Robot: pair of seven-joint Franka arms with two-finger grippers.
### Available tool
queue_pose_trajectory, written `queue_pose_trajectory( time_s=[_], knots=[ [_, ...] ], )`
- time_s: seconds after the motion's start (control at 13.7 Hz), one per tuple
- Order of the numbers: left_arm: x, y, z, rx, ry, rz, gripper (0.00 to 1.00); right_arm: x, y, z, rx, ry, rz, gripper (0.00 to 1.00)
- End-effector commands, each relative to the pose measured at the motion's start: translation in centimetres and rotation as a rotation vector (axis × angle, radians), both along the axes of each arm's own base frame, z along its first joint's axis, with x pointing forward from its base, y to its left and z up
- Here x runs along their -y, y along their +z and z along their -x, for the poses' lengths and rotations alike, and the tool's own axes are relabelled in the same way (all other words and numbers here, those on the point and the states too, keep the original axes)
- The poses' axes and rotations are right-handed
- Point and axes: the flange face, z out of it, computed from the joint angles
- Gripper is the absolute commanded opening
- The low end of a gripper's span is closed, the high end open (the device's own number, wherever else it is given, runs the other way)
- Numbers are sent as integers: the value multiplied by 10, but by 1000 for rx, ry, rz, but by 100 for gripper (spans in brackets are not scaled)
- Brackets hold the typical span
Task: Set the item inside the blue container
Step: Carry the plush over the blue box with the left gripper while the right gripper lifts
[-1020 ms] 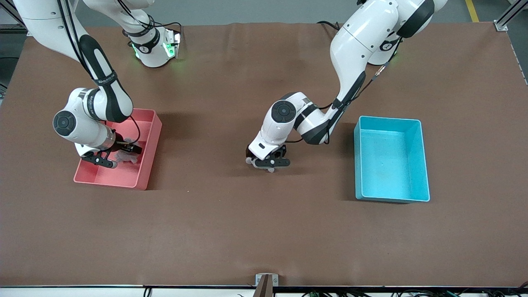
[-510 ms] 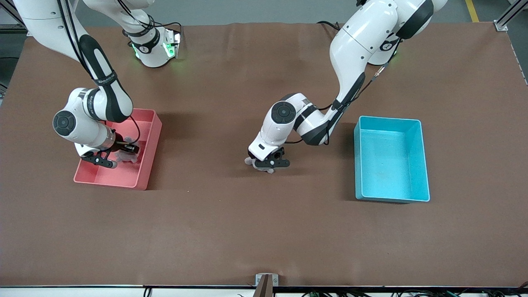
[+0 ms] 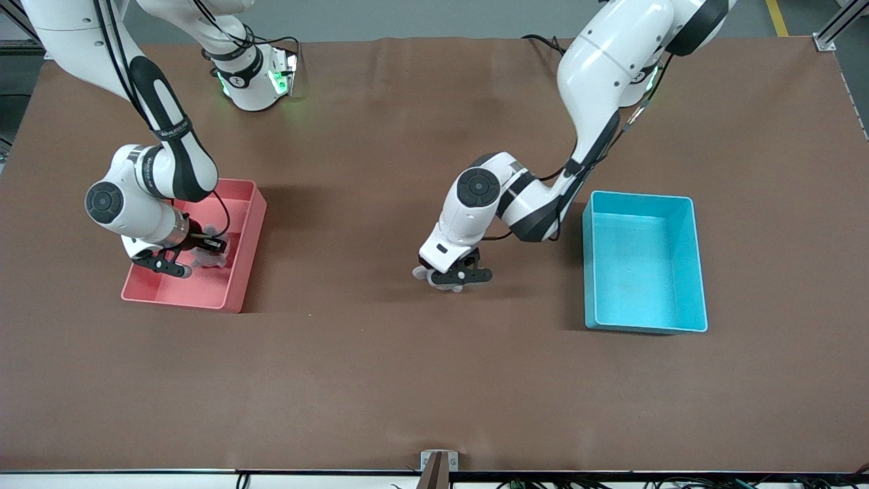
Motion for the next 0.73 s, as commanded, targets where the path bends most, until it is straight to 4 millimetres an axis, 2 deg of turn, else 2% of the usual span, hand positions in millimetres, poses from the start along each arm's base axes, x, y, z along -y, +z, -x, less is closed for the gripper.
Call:
queue_pose_trajectory(
  time_s=[0.0, 0.22, 0.44, 0.58, 0.66],
  knots=[
    [-36, 71, -5, 1, -58, -87, 24, 1, 14, -3, -10, 11, -4, 2],
    [-88, 113, -15, -51, -143, -129, 21, 0, 69, -37, -77, 29, -13, 2],
    [-162, 133, -19, -65, -247, -145, 20, -3, 126, -66, -142, 37, -3, 2],
    [-221, 137, -23, -78, -343, -145, 20, -22, 145, -72, -167, -28, 10, 2],
    [-250, 137, -26, -83, -377, -145, 20, -44, 153, -74, -169, -50, 16, 2]
  ],
)
